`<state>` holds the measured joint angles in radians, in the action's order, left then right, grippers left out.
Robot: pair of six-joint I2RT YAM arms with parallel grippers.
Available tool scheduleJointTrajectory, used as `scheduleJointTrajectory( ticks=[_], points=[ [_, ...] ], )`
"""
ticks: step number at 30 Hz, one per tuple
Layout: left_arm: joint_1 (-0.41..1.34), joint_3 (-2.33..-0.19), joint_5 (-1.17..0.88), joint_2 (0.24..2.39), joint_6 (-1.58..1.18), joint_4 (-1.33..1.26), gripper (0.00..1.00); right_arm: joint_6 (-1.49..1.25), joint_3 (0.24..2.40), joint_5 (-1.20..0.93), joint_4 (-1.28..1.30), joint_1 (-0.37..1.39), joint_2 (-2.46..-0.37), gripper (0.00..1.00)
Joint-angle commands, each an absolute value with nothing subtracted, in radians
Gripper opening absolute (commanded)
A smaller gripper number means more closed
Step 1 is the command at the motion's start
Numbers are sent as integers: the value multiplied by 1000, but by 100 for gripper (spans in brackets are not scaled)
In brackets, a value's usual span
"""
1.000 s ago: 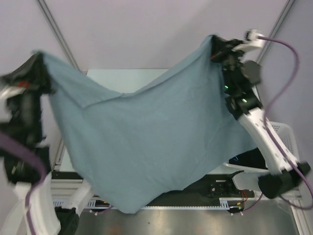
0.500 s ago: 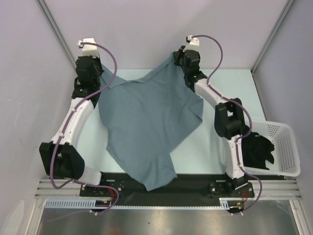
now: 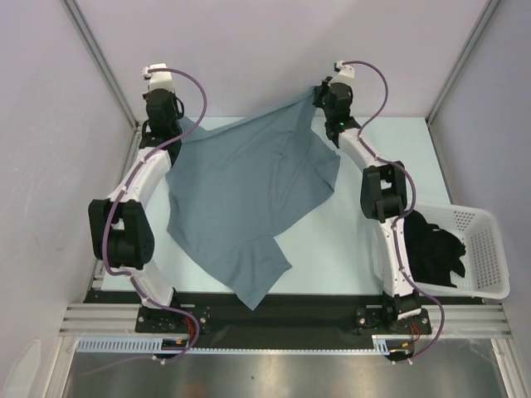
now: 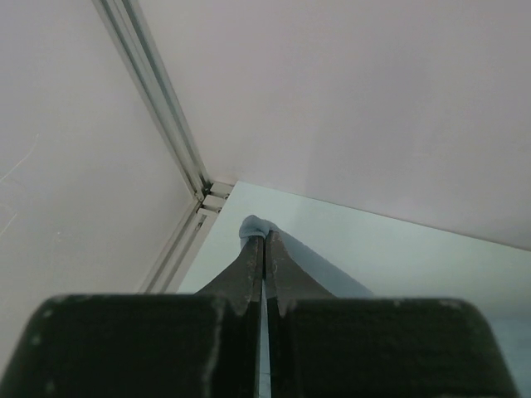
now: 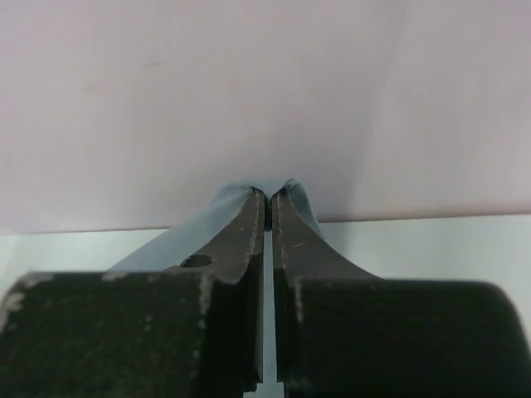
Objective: Fold and stack the t-shirts
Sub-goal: Flatten the tshirt out
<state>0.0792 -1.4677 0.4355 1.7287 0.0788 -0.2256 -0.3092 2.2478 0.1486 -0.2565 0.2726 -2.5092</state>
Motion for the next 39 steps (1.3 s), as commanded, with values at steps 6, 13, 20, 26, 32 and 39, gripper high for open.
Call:
scheduleJointTrajectory(
  ticks=[6,13,20,26,32,39],
  points=[
    [78,-1635,414,1807,8,-218,0,-307,2097,196,-334,167,-2339,0],
    [165,-1686,452,1683,-61,-94,0,-324,2074,135,-284,169,-2205,0],
    [285,-1540,473,1275,-23,-52,0,-311,1887,115,-267,209,-1881,0],
    [301,-1572,278,946,-18,21,0,-328,1608,101,-325,218,-1460,0],
    [301,-1738,157,802,43,136,0,-310,1427,43,-321,219,-1117,0],
    [301,-1937,66,747,11,233,0,-327,1420,-44,-178,222,-888,0]
  ],
)
